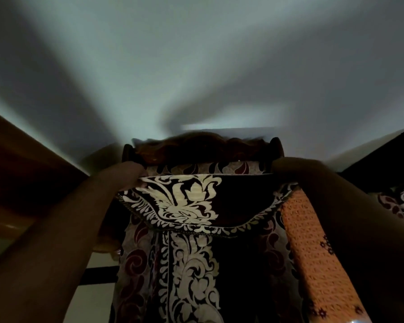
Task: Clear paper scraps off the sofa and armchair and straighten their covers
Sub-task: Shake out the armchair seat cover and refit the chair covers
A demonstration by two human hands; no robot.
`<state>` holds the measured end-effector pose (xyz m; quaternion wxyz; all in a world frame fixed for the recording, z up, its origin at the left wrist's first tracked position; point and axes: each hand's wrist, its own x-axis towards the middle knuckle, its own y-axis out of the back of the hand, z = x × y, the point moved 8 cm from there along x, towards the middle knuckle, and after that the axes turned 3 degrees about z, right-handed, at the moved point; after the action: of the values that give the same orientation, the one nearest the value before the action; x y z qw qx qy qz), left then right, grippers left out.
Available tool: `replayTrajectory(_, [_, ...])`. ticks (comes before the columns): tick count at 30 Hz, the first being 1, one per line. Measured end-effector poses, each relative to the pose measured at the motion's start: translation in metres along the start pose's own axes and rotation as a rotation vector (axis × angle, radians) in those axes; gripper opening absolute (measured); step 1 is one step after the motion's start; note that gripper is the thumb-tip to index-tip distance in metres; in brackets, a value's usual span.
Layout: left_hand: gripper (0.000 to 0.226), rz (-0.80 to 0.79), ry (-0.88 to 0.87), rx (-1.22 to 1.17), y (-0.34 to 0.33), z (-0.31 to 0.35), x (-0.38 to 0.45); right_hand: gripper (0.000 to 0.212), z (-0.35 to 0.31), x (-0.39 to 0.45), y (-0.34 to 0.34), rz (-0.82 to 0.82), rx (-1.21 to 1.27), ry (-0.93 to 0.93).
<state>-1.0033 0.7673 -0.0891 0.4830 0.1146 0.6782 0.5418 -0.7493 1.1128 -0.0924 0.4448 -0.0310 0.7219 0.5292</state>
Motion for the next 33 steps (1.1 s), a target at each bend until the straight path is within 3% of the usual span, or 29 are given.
replayTrajectory(4, [0.017,0.104,0.091,0.020,0.002,0.000,0.004,0.025,-0.006,0.005,0.019,0.340,-0.234,0.068])
replayTrajectory(9, [0.018,0.194,0.261,-0.068,-0.005,-0.013,0.030,0.017,-0.005,0.033,0.020,0.526,-0.226,0.051])
replayTrajectory(13, [0.013,0.396,0.332,0.146,0.000,-0.022,0.062,0.015,0.003,0.061,0.026,0.672,-0.224,-0.015])
replayTrajectory(16, [0.016,0.464,0.393,0.234,-0.004,-0.031,0.081,0.019,0.005,0.082,0.030,0.745,-0.268,-0.056])
replayTrajectory(22, [0.027,0.547,0.463,0.257,-0.014,-0.040,0.100,0.028,0.006,0.115,0.021,0.802,-0.277,-0.118])
replayTrajectory(27, [0.057,0.743,0.304,0.139,-0.034,-0.007,0.085,0.057,-0.013,0.102,-0.015,0.891,-0.092,-0.092])
replayTrajectory(30, [0.065,0.629,0.173,0.083,-0.088,0.025,0.085,0.074,-0.041,0.105,-0.066,0.745,0.029,0.005])
replayTrajectory(33, [0.088,0.521,0.227,0.006,-0.138,0.019,0.087,0.094,-0.040,0.119,-0.109,0.550,0.068,0.024])
